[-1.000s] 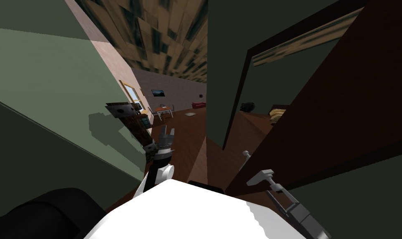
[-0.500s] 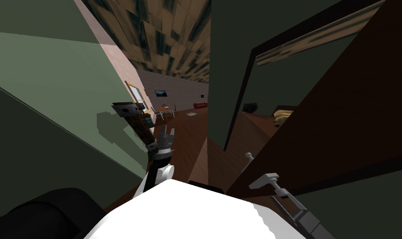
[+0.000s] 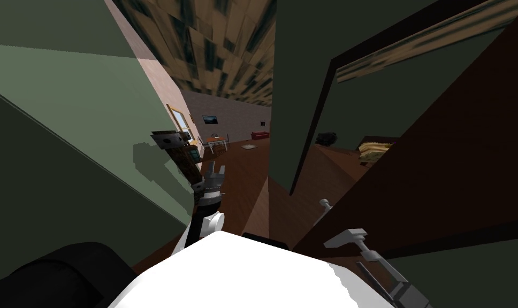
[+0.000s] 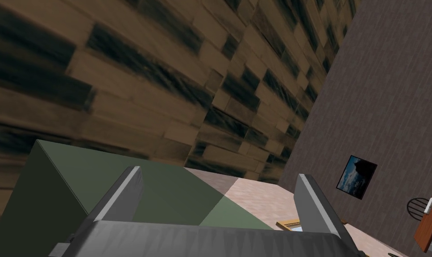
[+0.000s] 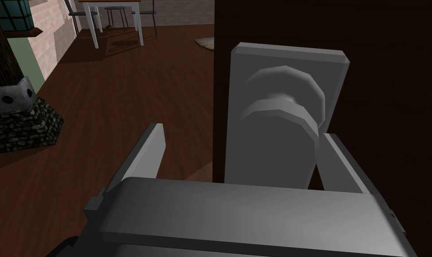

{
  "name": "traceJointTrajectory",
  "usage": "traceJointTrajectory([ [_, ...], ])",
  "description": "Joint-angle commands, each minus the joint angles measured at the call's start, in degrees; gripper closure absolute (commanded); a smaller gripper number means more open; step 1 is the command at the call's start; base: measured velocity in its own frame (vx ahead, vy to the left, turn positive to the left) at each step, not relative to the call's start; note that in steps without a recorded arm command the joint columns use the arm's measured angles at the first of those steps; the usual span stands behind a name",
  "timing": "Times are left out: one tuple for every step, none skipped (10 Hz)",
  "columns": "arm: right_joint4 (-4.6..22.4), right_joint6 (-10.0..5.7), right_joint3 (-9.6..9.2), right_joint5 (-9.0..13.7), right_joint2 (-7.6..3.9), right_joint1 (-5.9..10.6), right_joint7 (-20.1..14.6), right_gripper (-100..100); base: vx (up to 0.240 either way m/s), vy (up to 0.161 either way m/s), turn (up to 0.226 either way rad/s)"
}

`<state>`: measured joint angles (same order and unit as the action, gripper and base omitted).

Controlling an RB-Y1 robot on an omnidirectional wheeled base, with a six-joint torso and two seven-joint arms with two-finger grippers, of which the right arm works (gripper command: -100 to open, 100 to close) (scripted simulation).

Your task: Pull the door open

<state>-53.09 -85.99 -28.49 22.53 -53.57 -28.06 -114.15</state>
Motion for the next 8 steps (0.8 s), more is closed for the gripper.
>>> traceJointTrajectory([
  [1.23, -1.88, -0.89, -0.72, 0.67, -0.35, -0.48, 100, -0.006, -0.010, 0.032],
  [2.94, -3.48, -1.04, -0.89, 0.77, -0.51, -0.98, 100, -0.014, -0.018, 0.056],
  [4.55, -4.97, -1.17, -1.03, 0.82, -0.72, -1.43, 100, -0.037, -0.031, 0.070],
  [6.07, -6.36, -1.30, -1.17, 0.84, -0.97, -1.84, 100, -0.063, -0.062, 0.050],
  [6.79, -7.02, -1.35, -1.23, 0.83, -1.10, -2.04, 100, -0.062, -0.082, 0.016],
  [7.49, -7.65, -1.41, -1.28, 0.82, -1.24, -2.22, 100, -0.054, -0.068, 0.007],
  [8.11, -8.20, -1.45, -1.33, 0.77, -1.40, -2.38, 100, -0.061, -0.065, -0.002],
  [9.30, -9.23, -1.54, -1.42, 0.68, -1.74, -2.67, 100, -0.085, -0.088, 0.002],
])
